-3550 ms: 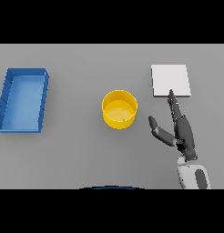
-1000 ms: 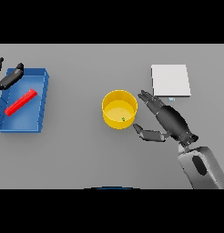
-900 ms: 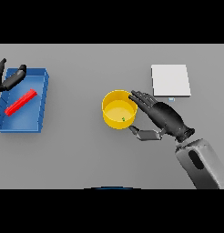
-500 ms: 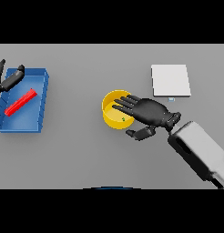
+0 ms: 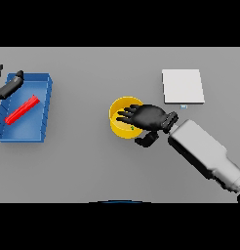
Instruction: Pick up the red beaker and tilt it to pour out 1 green nut into yellow bowl. Pick up the yellow bowl and place it on the metallic measuring scale.
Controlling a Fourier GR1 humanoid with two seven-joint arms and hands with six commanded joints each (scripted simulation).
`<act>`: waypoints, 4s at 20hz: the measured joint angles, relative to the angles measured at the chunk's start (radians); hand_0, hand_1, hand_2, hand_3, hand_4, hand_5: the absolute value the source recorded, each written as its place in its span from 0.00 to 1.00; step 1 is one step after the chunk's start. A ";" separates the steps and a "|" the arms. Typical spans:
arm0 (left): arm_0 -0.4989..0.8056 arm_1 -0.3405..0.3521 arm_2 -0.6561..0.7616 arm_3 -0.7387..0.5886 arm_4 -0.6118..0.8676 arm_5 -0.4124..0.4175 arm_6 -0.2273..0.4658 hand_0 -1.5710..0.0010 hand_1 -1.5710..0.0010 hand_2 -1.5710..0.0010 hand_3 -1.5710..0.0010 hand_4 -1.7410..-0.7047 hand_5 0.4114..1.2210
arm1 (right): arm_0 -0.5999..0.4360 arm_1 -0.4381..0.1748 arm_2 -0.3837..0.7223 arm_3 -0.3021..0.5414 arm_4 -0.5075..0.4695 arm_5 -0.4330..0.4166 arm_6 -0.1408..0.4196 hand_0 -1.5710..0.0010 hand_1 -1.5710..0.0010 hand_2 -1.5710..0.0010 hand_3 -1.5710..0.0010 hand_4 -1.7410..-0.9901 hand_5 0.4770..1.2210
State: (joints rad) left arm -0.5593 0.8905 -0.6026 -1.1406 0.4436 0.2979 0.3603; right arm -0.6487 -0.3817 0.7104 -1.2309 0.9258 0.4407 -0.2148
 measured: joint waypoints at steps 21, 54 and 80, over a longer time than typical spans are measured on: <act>0.006 0.018 0.007 -0.006 0.005 -0.016 -0.028 1.00 1.00 1.00 1.00 0.99 0.35 | -0.051 0.033 0.024 0.072 -0.014 0.038 -0.016 0.07 0.07 0.19 0.22 0.06 0.96; 0.018 0.048 0.009 -0.052 0.016 -0.008 0.040 1.00 1.00 1.00 1.00 0.98 0.40 | -0.111 -0.159 -0.286 0.210 -0.040 -0.104 0.032 0.00 0.00 0.02 0.27 0.00 1.00; 0.022 0.037 0.002 -0.043 0.012 -0.017 0.028 1.00 1.00 1.00 1.00 0.98 0.36 | -0.180 -0.099 -0.371 0.578 -0.037 -0.121 -0.033 0.88 0.81 0.72 0.69 0.34 0.51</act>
State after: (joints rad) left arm -0.5372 0.9273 -0.6009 -1.1838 0.4560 0.2812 0.3882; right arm -0.8292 -0.4805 0.3395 -0.6527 0.8893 0.3197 -0.2478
